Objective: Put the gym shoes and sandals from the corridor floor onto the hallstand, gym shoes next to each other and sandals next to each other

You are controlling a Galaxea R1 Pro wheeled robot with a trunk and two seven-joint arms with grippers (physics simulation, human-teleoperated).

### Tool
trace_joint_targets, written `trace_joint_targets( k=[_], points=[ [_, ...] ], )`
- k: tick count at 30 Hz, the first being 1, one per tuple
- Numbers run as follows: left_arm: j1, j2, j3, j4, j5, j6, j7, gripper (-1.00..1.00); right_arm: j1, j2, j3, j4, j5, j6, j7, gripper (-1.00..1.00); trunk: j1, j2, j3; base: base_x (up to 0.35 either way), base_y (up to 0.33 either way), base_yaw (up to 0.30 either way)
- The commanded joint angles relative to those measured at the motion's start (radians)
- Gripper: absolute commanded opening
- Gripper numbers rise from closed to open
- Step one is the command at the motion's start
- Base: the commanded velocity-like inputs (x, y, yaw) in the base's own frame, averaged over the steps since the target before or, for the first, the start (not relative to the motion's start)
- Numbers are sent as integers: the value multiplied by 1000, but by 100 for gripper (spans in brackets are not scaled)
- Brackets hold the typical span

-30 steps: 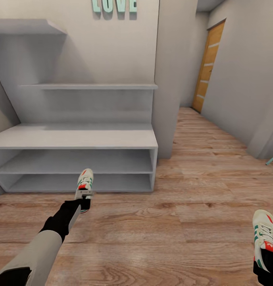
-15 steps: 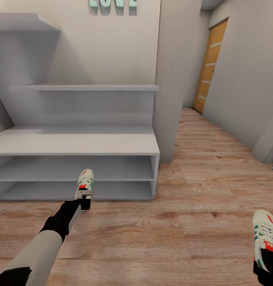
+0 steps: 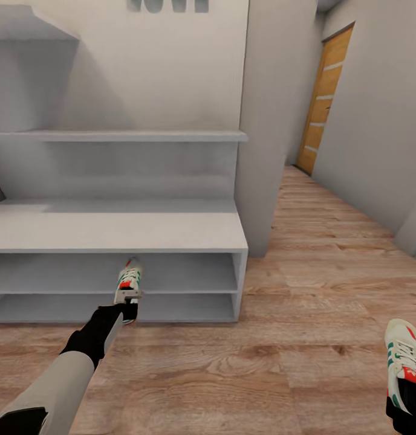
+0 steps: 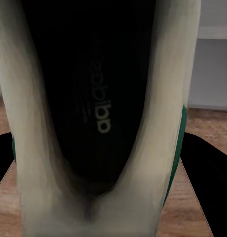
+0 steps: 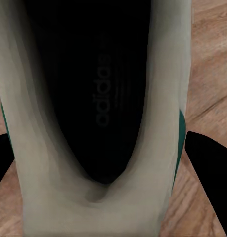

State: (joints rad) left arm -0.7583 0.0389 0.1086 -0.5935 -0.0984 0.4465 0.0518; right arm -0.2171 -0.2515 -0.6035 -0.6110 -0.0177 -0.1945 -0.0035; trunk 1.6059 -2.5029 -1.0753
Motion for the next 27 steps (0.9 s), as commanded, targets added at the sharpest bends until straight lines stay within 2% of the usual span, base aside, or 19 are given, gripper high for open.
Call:
trace_joint_targets(
  k=[1, 18, 27],
  points=[
    [0, -1, 2, -2, -11, 5, -3, -100, -1, 0, -1, 1, -2, -3, 0, -100, 0, 0, -1, 335, 0, 0],
    [2, -1, 0, -2, -11, 2, -3, -100, -1, 0, 0, 2, -2, -3, 0, -100, 0, 0, -1, 330, 70, 0],
    [3, -1, 0, -2, -11, 1, -3, -100, -1, 0, 0, 1, -2, -3, 0, -100, 0, 0, -1, 60, 10, 0]
  ],
)
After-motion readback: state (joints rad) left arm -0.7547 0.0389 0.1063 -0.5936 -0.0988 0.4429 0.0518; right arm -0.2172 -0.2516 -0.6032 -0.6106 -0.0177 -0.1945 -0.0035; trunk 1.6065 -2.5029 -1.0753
